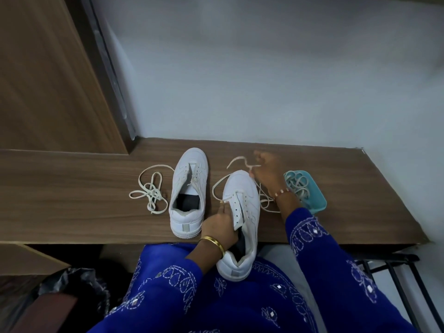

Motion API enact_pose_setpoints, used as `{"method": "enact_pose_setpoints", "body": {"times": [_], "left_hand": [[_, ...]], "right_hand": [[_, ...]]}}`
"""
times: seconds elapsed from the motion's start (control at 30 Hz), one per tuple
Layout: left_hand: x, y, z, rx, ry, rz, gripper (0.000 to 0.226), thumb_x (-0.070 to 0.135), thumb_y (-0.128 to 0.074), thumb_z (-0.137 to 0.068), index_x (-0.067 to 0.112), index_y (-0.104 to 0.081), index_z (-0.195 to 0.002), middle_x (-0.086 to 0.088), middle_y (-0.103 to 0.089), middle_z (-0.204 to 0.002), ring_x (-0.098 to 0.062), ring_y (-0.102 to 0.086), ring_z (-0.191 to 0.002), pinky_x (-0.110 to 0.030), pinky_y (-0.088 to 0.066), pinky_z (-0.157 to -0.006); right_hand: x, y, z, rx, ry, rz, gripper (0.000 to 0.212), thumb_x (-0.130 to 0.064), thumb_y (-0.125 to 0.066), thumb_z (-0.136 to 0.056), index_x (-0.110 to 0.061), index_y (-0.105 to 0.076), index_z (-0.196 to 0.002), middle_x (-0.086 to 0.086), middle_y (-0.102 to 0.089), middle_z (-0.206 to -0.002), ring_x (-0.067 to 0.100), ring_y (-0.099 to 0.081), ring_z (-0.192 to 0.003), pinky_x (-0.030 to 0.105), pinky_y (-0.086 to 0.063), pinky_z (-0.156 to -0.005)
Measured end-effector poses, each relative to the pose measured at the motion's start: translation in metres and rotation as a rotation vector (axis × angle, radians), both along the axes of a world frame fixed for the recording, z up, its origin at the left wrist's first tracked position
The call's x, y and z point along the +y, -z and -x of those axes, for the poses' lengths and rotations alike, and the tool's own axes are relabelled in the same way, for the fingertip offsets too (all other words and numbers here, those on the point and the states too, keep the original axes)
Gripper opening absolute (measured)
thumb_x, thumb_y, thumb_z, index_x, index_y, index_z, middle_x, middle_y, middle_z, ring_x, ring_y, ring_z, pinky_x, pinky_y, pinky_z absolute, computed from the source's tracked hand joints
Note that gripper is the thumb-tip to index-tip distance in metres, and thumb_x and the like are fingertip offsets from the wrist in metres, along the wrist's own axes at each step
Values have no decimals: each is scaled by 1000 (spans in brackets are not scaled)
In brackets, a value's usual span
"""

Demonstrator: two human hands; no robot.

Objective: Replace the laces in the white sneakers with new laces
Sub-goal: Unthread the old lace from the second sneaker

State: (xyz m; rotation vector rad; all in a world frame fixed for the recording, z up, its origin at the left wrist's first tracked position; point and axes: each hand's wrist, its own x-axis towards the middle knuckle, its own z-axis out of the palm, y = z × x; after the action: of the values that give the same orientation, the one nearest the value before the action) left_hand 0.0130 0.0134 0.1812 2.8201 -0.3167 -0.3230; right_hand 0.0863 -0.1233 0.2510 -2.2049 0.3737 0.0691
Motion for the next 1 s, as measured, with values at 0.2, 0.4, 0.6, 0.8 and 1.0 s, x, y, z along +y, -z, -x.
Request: {"method": "enact_pose_setpoints", "body": {"times": [0.2, 0.4, 0.6, 0.8, 1.0], "left_hand": [[2, 1, -5, 32, 38, 1, 76, 32, -54, -87, 4, -13, -145, -11, -21, -152, -31, -55, -113, -36, -47, -80], [19, -17, -17, 127, 156, 130, 50, 37, -60, -84, 6, -47, -121, -15, -60, -116, -31, -57, -106, -32, -44, -82], [46, -33, -24, 51, 126, 307, 34, 21, -57, -87, 11, -61, -119, -9, -68, -109, -23, -61, -103, -22, -42, -86], [69, -33, -25, -231, 2, 307, 18, 11, -54, -84, 7, -65, -98, -12, -65, -97, -28, -61, -90, -33, -48, -76], [84, -20, -23, -181, -125, 9, 41, 45, -56, -86, 9, -60, -105, -11, -64, -105, -28, -60, -97, -32, -44, -78]], "right_hand": [[14, 7, 39, -170, -163, 209, 22, 1, -52, -84, -2, -69, -98, 11, -67, -101, 11, -53, -80, 18, -37, -69], [20, -10, 67, 71, -496, 285, 18, -5, -57, -84, 5, -72, -88, 18, -70, -95, 14, -54, -76, 17, -37, -57], [36, -8, 77, 307, -700, 363, 27, -13, -54, -89, 8, -69, -93, 21, -70, -92, 14, -54, -60, 18, -42, -61], [52, 17, 99, 269, -803, 497, 42, -36, -68, -81, 3, -58, -68, 8, -49, -61, 19, -39, -55, 26, -30, -51], [58, 24, 107, 225, -732, 526, 43, -26, -70, -77, -16, -35, -55, -2, -38, -56, 18, -44, -57, 25, -33, -52]]}}
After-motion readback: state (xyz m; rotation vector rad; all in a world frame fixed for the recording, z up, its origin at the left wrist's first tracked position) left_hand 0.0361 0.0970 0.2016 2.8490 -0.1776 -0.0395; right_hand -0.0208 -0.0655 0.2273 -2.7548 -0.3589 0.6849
